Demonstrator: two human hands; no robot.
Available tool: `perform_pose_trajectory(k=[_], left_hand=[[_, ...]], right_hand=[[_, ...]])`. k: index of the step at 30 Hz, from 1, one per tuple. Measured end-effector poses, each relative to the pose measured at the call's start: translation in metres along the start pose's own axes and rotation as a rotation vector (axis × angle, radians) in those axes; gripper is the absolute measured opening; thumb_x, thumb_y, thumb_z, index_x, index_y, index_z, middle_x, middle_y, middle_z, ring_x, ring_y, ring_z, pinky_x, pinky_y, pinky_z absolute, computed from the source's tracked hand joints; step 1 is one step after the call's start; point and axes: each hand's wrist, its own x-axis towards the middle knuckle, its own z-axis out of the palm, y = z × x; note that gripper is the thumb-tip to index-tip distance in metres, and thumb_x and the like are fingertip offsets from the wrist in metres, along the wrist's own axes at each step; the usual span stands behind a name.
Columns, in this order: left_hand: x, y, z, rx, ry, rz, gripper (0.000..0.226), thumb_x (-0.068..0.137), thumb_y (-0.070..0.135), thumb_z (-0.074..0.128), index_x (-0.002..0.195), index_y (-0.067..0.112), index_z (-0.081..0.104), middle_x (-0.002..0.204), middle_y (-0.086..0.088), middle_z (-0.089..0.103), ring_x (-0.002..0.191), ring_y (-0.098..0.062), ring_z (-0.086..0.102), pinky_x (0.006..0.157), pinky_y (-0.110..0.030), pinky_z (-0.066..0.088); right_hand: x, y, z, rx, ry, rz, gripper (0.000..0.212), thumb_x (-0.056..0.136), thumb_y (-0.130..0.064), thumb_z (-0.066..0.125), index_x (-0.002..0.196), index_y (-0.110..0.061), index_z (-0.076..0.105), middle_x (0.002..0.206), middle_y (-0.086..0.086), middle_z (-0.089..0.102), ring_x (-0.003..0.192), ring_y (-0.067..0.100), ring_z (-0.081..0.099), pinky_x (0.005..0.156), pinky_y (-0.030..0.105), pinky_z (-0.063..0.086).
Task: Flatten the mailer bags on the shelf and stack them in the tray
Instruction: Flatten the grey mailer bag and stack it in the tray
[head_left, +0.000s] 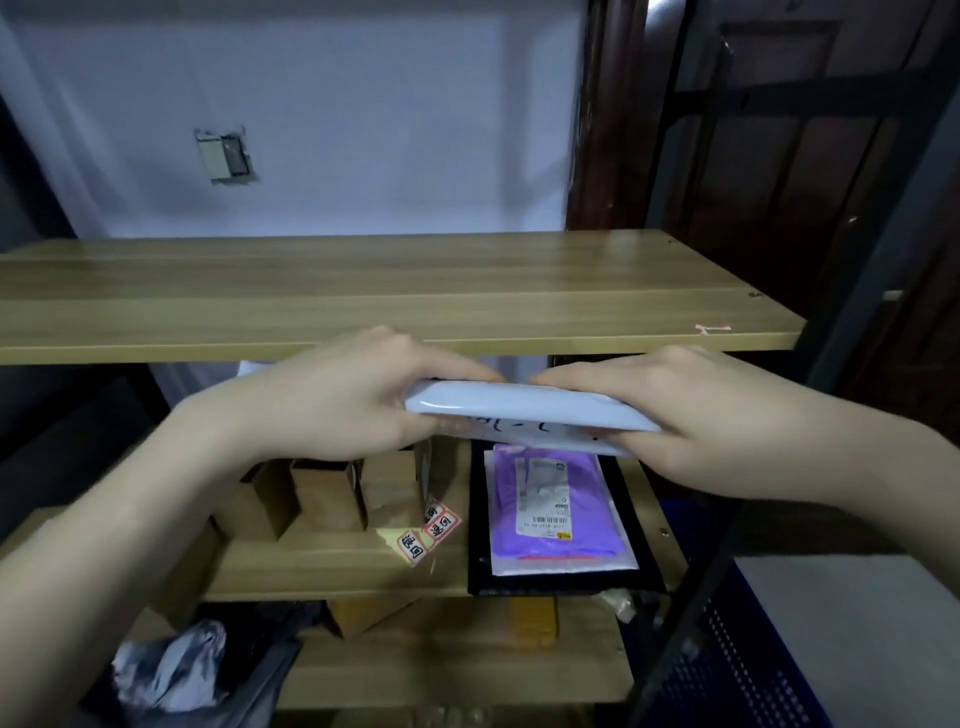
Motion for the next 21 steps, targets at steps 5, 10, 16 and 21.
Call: perform_pose_trajectory(k=[5,10,16,21], left_hand=[[0.02,-0.024,0.036,-0.089,-0.095,-0.042,0.036,0.084,0.044,0.055,0.12,0.047,0.055,0.111,0.023,0.066,0.103,-0.005,0.061,0.086,-0.04,0.05],[0.042,-0.052,0.084,-0.083,-0.039,-0.006,0.033,0.087,0.035,0.063,0.119,0.041,0.06,0.111,0.016,0.061,0.102,-0.002,0.057,0.088,-0.036,0.047],[0.072,-0.074,0.141,0.099,0.136,0.012,0.03,0.083,0.024,0.06,0.111,0.031,0.066,0.11,0.012,0.067,0.109,-0.015,0.057,0.103,-0.039,0.031],[0.098,-0.09,0.189,0.121,0.282,-0.116,0.062,0.081,0.017,0.062,0.14,0.025,0.042,0.149,0.002,0.036,0.139,-0.02,0.029,0.115,-0.043,0.009]], right_hand=[[0.01,0.02,0.037,0.096,-0.1,0.079,0.049,0.092,-0.015,0.042,0.126,-0.05,0.042,0.082,-0.006,0.063,0.058,0.013,0.054,0.051,0.027,0.043],[0.018,0.042,0.075,0.161,-0.191,0.192,0.041,0.093,-0.025,0.043,0.129,-0.044,0.04,0.07,-0.006,0.057,0.05,0.009,0.048,0.047,0.014,0.037],[0.021,0.059,0.136,0.183,-0.264,0.219,0.069,0.086,-0.028,0.055,0.14,-0.044,0.016,0.069,-0.013,0.044,0.058,0.009,0.047,0.056,0.03,0.041],[0.029,0.088,0.186,0.118,-0.144,0.358,0.07,0.091,-0.017,0.044,0.149,-0.033,0.01,0.066,-0.008,0.035,0.055,0.018,0.04,0.054,0.032,0.035]])
